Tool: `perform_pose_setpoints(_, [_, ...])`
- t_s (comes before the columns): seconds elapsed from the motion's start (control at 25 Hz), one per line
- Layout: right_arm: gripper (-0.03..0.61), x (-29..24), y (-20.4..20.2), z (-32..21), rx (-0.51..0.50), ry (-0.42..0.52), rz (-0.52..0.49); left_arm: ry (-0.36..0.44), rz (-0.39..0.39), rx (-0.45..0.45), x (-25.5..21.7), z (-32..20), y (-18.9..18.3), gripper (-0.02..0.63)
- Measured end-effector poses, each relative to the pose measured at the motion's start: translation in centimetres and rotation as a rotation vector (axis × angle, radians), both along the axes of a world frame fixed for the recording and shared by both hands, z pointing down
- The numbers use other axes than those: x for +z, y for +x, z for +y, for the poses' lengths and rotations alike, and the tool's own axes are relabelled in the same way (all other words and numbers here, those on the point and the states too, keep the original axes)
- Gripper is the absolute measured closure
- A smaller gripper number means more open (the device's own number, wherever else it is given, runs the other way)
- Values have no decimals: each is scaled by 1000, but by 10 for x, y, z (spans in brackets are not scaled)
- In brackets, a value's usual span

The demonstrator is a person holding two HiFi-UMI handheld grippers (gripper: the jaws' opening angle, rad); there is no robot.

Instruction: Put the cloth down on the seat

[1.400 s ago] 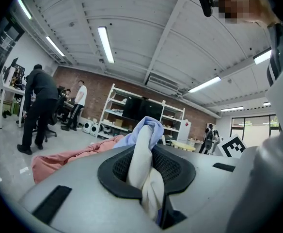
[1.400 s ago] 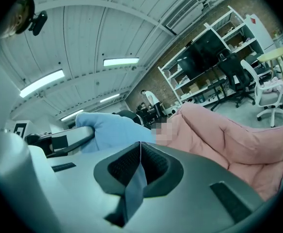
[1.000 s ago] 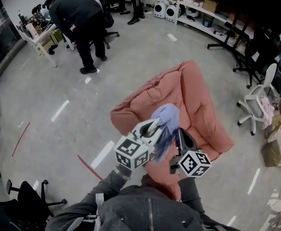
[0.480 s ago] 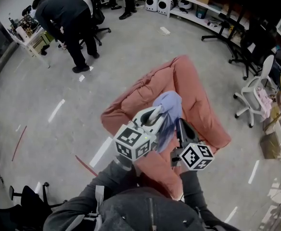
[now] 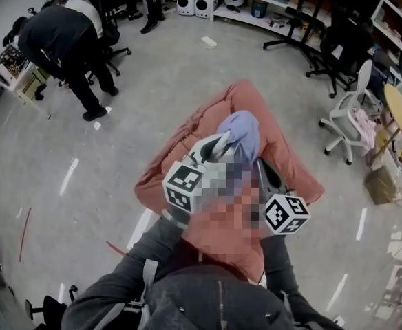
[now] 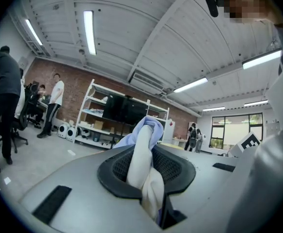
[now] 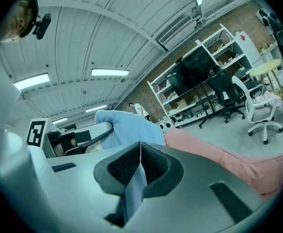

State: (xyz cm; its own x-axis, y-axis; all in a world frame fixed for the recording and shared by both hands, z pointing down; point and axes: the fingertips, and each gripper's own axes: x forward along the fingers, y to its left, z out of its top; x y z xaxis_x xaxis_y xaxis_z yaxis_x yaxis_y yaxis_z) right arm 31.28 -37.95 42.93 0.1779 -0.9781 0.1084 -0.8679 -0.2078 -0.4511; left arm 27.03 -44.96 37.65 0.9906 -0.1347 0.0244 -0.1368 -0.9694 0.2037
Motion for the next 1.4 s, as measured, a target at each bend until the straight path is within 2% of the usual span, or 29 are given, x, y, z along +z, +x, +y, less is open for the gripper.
perform_pose_setpoints(0.36, [566, -8, 19, -38, 122, -13, 3, -35, 29, 80, 0, -52, 40, 551])
perform_pose_setpoints(0.72, [566, -10, 20, -66, 181, -44, 22, -58, 62, 52, 4, -118, 59, 549])
perform_pose_setpoints(1.08, [566, -1, 8, -99, 165, -56, 5, -32, 24, -37, 21, -183, 36, 549])
perform_pose_setpoints(1.4, [566, 13, -5, -124, 153, -80, -16, 15, -61, -42, 50, -221, 24, 548])
